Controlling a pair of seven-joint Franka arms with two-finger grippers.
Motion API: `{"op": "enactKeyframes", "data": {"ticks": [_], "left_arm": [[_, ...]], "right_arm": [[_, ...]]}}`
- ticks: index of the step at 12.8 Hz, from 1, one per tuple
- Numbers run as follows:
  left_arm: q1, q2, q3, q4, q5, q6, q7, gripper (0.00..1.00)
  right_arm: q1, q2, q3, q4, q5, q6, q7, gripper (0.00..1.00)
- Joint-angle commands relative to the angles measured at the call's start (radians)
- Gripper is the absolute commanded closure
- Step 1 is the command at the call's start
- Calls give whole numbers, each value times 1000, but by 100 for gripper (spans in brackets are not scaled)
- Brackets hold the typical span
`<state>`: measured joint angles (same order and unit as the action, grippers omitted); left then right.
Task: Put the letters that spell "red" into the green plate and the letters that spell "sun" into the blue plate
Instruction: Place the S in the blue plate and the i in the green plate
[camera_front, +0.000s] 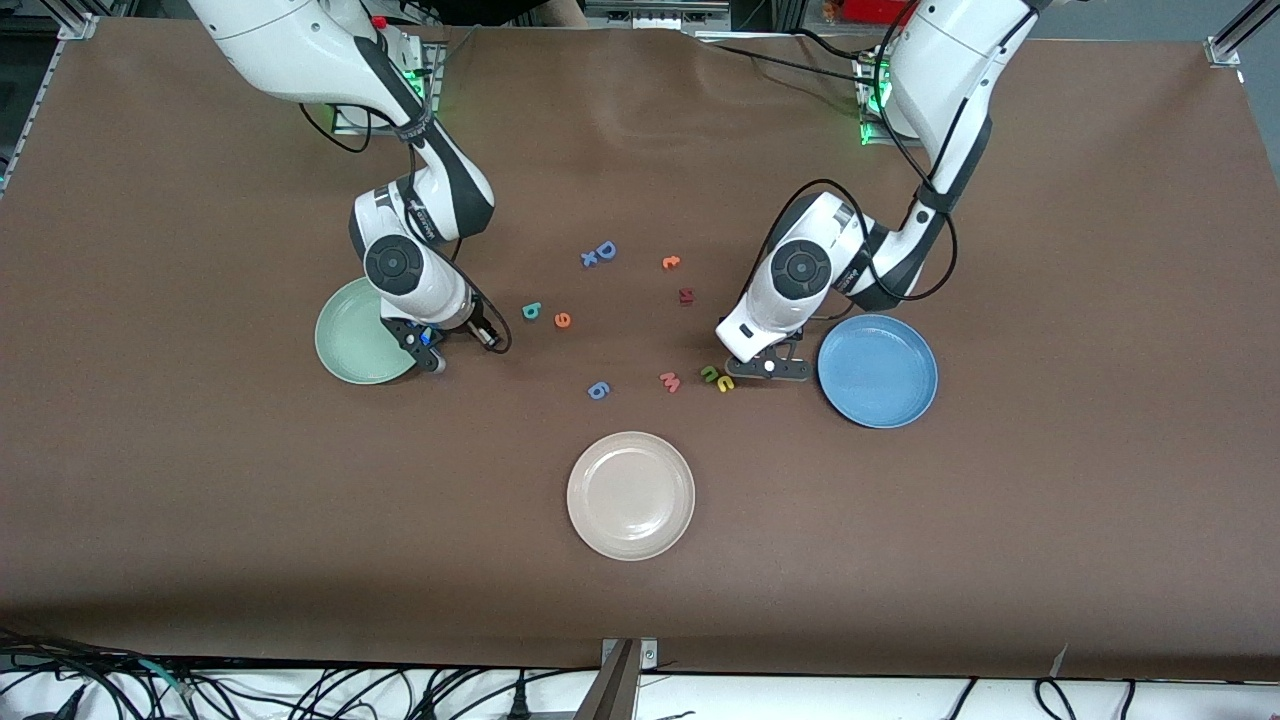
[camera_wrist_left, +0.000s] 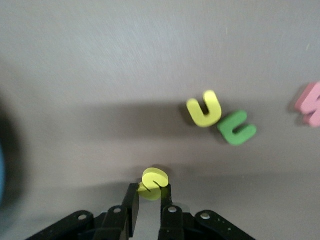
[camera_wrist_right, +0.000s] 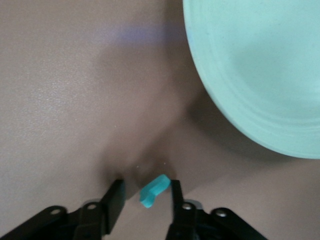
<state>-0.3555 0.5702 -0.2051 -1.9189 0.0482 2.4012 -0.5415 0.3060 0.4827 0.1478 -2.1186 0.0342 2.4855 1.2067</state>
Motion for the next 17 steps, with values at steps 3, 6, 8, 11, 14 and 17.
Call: {"op": "enactKeyframes", "data": {"ticks": [3,6,8,11,14,17], "left_arm": [[81,-38,-3,95,19,-196,130,96],[196,-62,-13,98,18,-247,343,96],[256,-62,-16,90,18,-260,446,96],[283,-50,-16,83,18,-260,479,96],[293,-20,-16,83,18,-258,479,93],[299,-1,-16,84,18,-257,479,63]], "right_arm": [[8,13,-5,-4,-14,1,-3,64],[8,13,-7,-6,-14,1,-3,71],[8,14,-5,-6,-14,1,-4,79],[8,14,-5,-6,-14,1,-4,83],[8,14,-5,-6,-14,0,-4,91],[5,7,-7,-4,-14,-2,-18,95]]}}
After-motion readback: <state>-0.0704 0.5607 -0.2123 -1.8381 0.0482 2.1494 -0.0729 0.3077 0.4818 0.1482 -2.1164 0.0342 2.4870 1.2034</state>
